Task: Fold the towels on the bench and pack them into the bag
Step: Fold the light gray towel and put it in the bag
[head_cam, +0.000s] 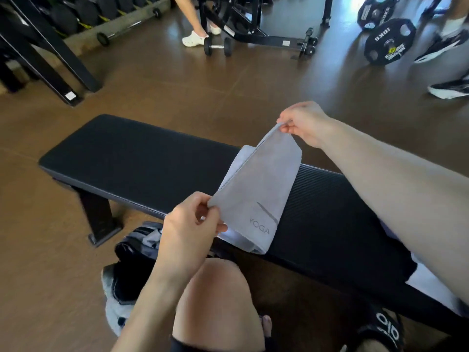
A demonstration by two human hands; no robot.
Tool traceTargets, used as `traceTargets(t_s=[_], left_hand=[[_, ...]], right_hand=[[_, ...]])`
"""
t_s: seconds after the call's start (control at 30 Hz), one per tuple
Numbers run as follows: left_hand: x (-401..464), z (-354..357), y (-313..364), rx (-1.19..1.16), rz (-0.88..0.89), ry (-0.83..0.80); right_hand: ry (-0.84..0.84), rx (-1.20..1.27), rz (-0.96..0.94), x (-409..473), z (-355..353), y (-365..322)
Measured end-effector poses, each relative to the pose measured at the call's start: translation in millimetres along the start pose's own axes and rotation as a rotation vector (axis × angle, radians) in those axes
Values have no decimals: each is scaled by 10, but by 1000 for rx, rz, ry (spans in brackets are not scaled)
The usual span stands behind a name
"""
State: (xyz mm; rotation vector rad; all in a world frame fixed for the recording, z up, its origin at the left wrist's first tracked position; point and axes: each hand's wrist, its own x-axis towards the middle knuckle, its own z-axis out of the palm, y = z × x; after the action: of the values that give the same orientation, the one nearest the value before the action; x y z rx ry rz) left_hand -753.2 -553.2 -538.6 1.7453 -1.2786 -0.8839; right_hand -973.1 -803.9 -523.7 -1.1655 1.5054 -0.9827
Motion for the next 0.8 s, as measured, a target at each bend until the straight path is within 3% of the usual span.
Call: traceTargets(t_s=[0.1, 0.17, 0.3, 0.4, 0.53, 0.67, 0.8], left_hand=[[131, -67, -159, 7, -115, -40], [176, -55, -259, 35, -169, -76], [205, -33, -389, -20, -259, -119], [204, -55, -374, -67, -262, -149], [73, -40, -212, -69, -110, -176], [-199, 222, 81, 135, 228, -158], [-459, 704, 256, 310, 369, -240]], right_hand=[[-73, -12, 42, 80, 304, 50], [-114, -158, 47, 148, 445, 166], [-128, -485, -62, 224, 616, 378], [-58, -552, -179, 208, 644, 411], [-12, -526, -273, 227, 430, 388], [57, -237, -321, 51, -155, 287], [5, -86, -219, -161, -836, 424]])
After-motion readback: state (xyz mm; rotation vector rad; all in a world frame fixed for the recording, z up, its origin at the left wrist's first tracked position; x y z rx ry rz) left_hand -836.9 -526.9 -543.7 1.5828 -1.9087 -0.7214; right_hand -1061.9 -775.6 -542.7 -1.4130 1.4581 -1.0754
